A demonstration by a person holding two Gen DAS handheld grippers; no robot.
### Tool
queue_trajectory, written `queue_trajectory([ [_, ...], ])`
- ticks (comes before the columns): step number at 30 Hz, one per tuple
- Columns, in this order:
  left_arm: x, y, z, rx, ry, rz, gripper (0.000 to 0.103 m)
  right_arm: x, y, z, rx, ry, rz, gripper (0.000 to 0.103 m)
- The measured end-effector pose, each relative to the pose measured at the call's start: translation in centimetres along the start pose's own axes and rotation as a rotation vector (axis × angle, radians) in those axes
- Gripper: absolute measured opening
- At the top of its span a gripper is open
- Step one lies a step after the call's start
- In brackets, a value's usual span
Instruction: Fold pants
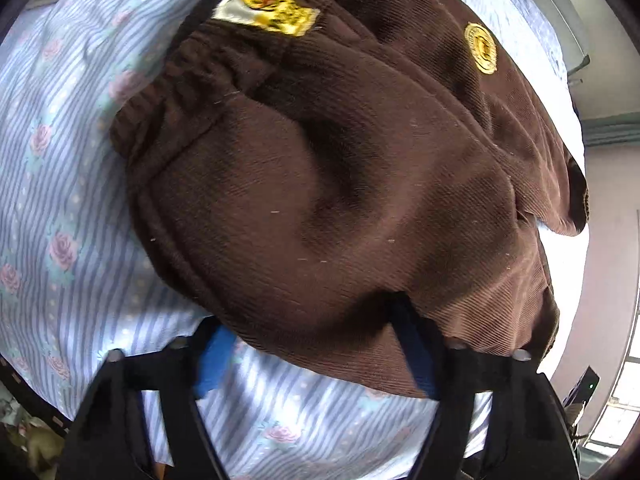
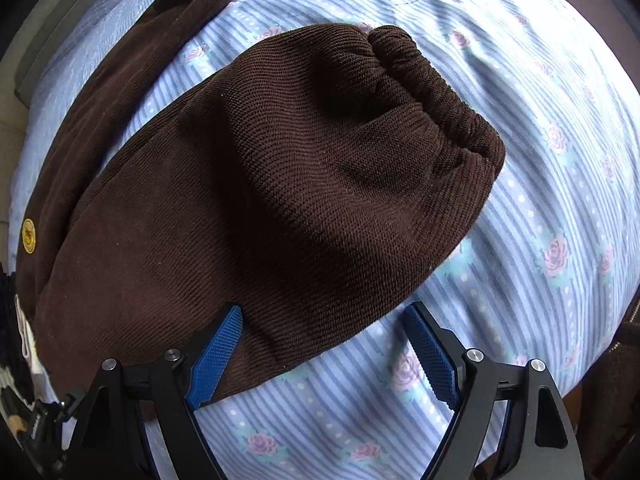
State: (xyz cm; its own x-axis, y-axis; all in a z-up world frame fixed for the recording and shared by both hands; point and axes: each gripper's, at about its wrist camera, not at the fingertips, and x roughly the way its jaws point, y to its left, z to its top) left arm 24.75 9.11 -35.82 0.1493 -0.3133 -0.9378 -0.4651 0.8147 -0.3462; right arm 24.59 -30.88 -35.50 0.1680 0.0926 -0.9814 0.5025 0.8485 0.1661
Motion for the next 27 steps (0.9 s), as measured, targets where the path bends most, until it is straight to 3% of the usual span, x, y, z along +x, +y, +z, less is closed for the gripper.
queue_trajectory([
  [1, -0.5, -0.6, -0.1, 0.020, -0.010, 0.015, 0.048, -0.1, 0.0, 0.4, -0.001, -0.004, 0.010, 0.074],
  [2, -1.1, -1.1, -0.2, 0.042, -0.027, 0.035, 0.038, -0.7, 0.0, 0.9, -0.003, -0.020, 0.029, 0.050],
  [5, -3.4, -2.9, -0.9, 0.122, -0.086, 0.072, 0.029, -2.3, -0.4, 2.6, 0.000, -0.050, 0.054, 0.022],
  [10, -9.1, -4.9, -2.5, 0.155, -0.216, 0.062, 0.026, -7.7, -0.4, 3.5, -0.037, -0.123, 0.153, 0.016],
  [14, -13.0, -5.7, -3.1, 0.167, -0.265, 0.056, 0.025, -13.5, 0.2, 2.6, -0.091, -0.182, 0.204, 0.015],
  [19, -15.6, -5.3, -1.8, 0.144, -0.237, 0.064, 0.025, -18.8, 1.6, 1.9, -0.144, -0.203, 0.204, 0.015],
  [27, -15.8, -7.6, 2.0, 0.069, -0.202, 0.087, 0.025, -22.0, 5.7, 5.6, -0.114, -0.220, 0.257, 0.015],
])
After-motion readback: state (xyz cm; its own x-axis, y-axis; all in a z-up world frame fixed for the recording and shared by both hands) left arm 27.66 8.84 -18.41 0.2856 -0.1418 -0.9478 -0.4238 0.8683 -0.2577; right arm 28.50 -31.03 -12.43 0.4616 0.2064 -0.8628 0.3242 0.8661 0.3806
